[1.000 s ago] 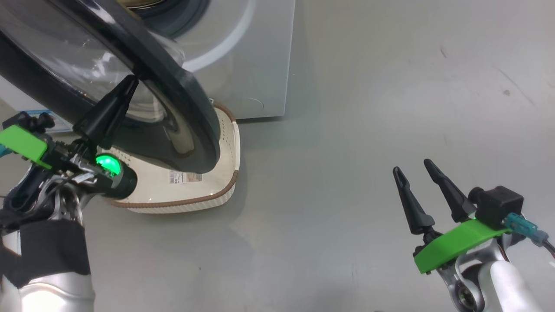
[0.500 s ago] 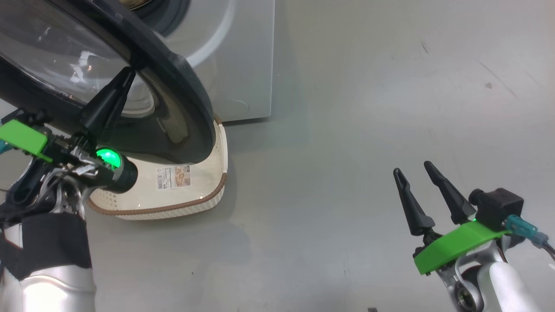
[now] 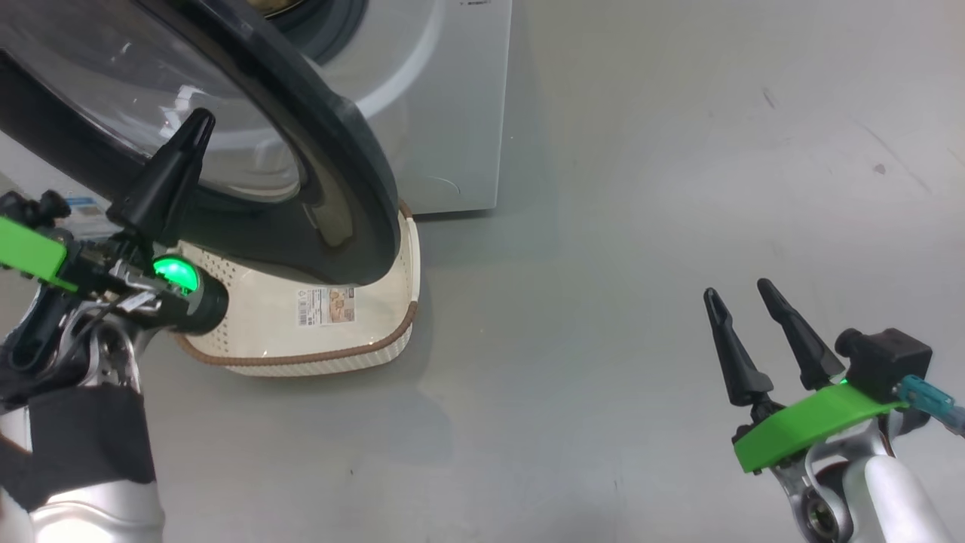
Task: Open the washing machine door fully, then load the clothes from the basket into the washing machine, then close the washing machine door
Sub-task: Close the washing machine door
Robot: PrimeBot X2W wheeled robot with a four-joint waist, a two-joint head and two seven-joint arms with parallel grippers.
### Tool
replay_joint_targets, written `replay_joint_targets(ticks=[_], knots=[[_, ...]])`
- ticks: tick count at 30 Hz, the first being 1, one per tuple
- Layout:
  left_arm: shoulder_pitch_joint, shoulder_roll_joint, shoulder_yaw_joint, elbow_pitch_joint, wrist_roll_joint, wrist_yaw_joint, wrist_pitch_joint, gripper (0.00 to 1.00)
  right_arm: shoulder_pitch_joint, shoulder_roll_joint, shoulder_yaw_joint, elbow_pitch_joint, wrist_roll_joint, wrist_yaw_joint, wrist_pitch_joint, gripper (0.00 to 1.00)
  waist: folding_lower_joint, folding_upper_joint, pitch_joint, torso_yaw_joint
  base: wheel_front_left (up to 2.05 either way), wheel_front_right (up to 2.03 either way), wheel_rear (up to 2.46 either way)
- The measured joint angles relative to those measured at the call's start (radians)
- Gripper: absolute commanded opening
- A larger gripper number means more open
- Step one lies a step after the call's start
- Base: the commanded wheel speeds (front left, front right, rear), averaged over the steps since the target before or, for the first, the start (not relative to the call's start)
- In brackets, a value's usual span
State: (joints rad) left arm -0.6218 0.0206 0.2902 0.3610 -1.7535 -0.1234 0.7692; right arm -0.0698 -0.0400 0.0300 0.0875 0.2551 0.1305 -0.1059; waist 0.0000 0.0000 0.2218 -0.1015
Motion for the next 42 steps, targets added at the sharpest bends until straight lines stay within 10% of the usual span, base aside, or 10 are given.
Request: replay_joint_targets(ticks=[2, 3, 4, 5, 27, 42], knots=[[0.023, 0.000, 0.010, -0.031, 0.014, 0.000, -0.034, 0.00, 0.000, 0.000, -0.006, 0.000, 0.000, 0.000, 0.000, 1.00, 0.0000, 0.0000, -0.004, 0.009, 0.00, 0.00, 0.00], [0.035, 0.000, 0.015, -0.057, 0.041, 0.000, -0.057, 0.24, 0.000, 0.000, -0.009, 0.000, 0.000, 0.000, 0.000, 1.00, 0.0000, 0.0000, -0.005, 0.013, 0.00, 0.00, 0.00], [0.044, 0.000, 0.016, -0.086, 0.068, 0.000, -0.076, 0.78, 0.000, 0.000, -0.014, -0.001, 0.000, 0.000, 0.000, 1.00, 0.0000, 0.0000, -0.006, 0.018, 0.00, 0.00, 0.00], [0.053, 0.000, 0.013, -0.119, 0.103, 0.000, -0.097, 1.00, 0.000, 0.000, -0.019, -0.001, 0.000, 0.000, 0.000, 1.00, 0.0000, 0.0000, -0.006, 0.023, 0.00, 0.00, 0.00], [0.358, 0.137, -0.332, -0.285, 1.179, 0.057, -0.801, 1.00, 0.006, 0.000, -0.041, 0.000, -0.013, 0.000, -0.001, 1.00, 0.0000, 0.0000, -0.056, 0.053, 0.00, 0.00, 0.00], [0.611, 0.145, -0.382, -0.269, 1.331, 0.168, -0.917, 1.00, 0.077, 0.000, -0.042, -0.019, -0.037, 0.000, 0.037, 1.00, -0.0001, 0.0000, -0.150, 0.074, 0.00, 0.00, 0.00]])
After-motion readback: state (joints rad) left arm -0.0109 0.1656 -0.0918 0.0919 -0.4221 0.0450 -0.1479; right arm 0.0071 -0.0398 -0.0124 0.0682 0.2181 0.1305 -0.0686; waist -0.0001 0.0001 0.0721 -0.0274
